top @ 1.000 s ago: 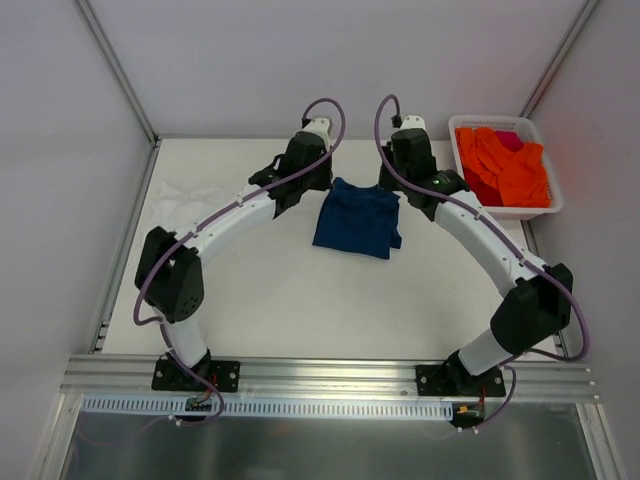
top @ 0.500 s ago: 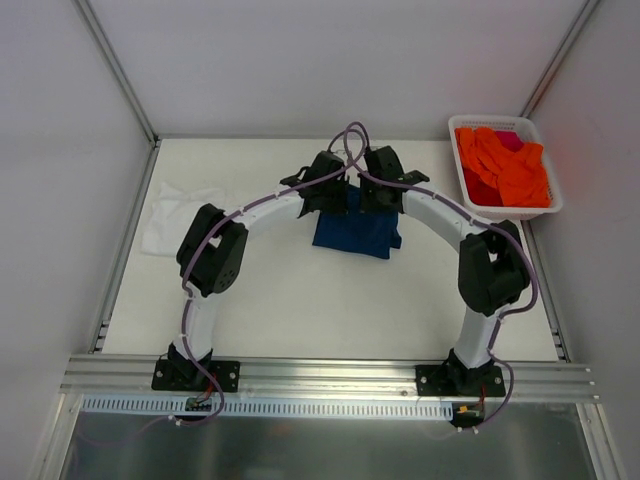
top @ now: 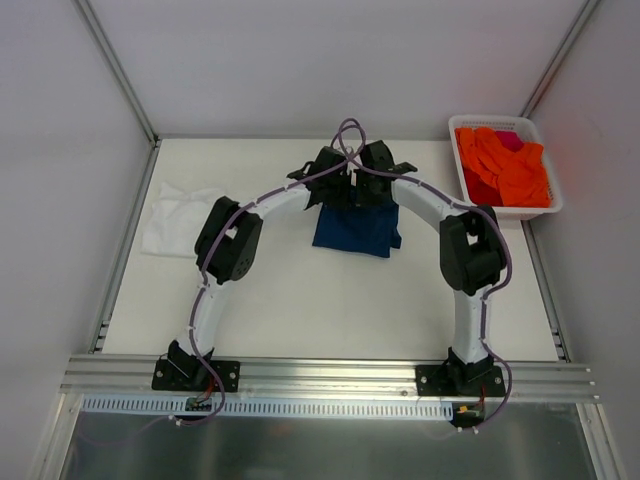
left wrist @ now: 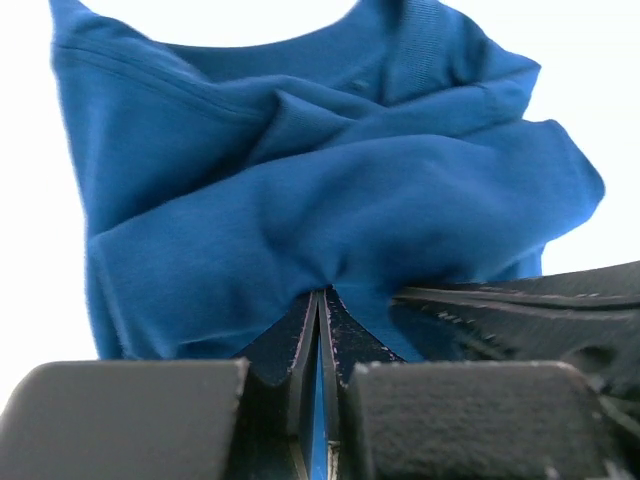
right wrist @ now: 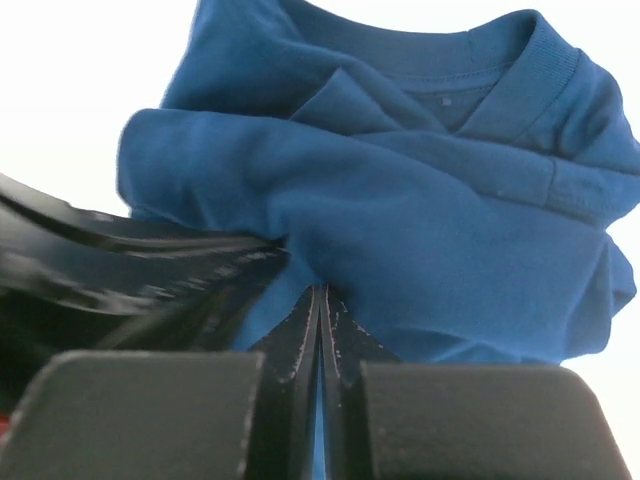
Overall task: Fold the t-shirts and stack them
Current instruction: Fold the long partially folded tshirt into a neat square
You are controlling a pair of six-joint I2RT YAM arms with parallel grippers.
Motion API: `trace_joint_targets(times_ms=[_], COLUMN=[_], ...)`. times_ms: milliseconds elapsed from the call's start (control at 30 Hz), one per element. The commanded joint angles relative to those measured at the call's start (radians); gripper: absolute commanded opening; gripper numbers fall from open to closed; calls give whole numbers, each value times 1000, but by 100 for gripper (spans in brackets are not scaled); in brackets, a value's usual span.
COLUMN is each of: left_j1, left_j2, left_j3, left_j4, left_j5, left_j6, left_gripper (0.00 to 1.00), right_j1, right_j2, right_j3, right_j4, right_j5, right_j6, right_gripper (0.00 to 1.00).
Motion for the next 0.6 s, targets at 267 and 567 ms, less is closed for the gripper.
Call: trace_joint_targets(times_ms=[267, 567], left_j1=[112, 168], left_j2=[44, 124], left_j3=[78, 179], left_j4=[7, 0], left_j5=[43, 98], left_j6=[-19, -42], left_gripper=[0, 0], right_j1=[-77, -166], right_j2=[89, 94], right_j3=[101, 97], right_j4=[-54, -67], right_j5=[22, -4], right_j6=[-24, -19], right_gripper=[0, 1])
